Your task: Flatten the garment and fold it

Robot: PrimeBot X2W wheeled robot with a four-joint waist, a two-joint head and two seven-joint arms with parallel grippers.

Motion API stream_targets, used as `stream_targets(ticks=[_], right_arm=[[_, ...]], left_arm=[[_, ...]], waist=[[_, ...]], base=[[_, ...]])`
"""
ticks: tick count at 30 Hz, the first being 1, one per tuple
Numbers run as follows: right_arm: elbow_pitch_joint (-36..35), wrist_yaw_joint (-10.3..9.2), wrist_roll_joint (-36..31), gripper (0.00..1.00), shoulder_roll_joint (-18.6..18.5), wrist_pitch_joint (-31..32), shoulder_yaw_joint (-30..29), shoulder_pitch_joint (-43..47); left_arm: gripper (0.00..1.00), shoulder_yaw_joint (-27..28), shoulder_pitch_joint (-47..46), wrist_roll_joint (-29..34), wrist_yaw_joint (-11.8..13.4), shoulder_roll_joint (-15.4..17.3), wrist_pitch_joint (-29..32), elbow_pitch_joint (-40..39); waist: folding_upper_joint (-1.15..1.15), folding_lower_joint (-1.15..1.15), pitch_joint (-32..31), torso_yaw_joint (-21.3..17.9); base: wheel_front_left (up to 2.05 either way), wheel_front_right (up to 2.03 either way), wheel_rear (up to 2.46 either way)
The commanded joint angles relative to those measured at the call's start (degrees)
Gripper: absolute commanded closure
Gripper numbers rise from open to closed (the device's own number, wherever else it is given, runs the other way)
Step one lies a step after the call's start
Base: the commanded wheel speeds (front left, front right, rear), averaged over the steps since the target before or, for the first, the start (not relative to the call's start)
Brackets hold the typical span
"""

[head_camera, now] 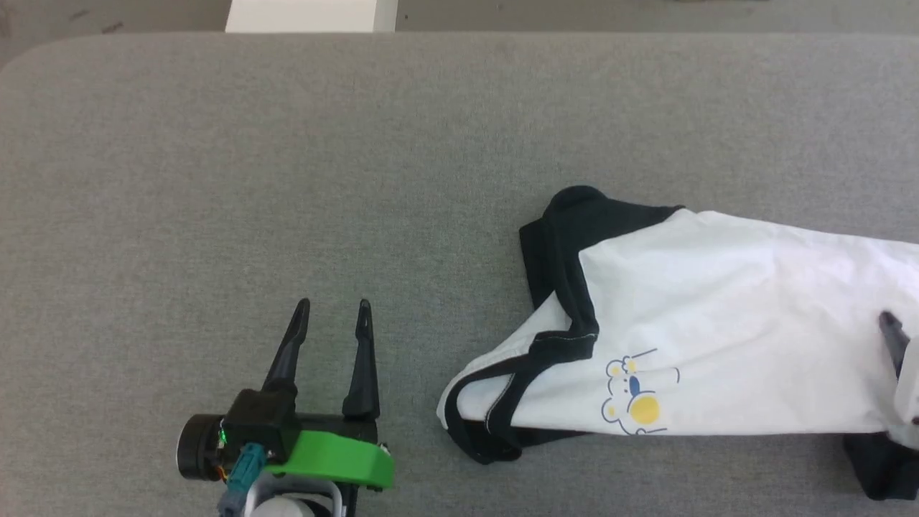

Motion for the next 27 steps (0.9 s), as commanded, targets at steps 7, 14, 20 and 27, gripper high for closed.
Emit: stream_targets(ticks=[7,14,20,27], right_arm=[[5.2,-0.09,-2.2,0.64,3.0,1.6,-0.8,-1.1],[3.0,-0.09,-3.7,1.0,1.2,-1.7,1.2,-6.6],[-3.2,-0.09,-3.3,1.0,-4.8,-1.6,7.6,-15.6],[-5.5,-0.09,-3.0,1.0,-12.6,-0.2,21.2,-33.3]], left_arm=[[0.0,-0.6,-2.7,1.1,0.0,0.2,-0.3,-0.2],[0.0,-0.8,-3.2,1.1,0.5,0.0,-0.3,-0.3],[0.0,-1.2,-3.5,0.5,0.6,-0.7,-0.3,-0.2],[0.0,-1.3,-4.5,0.3,0.6,-1.7,-0.3,-0.5]], waist=[[0.0,0.0,3.6,1.0],[0.0,0.0,4.2,2.4],[0.0,0.0,4.4,4.5],[0.0,0.0,7.2,7.7]], base=[[0.0,0.0,0.0],[0.0,0.0,0.0],[0.0,0.0,0.0],[0.0,0.0,0.0]])
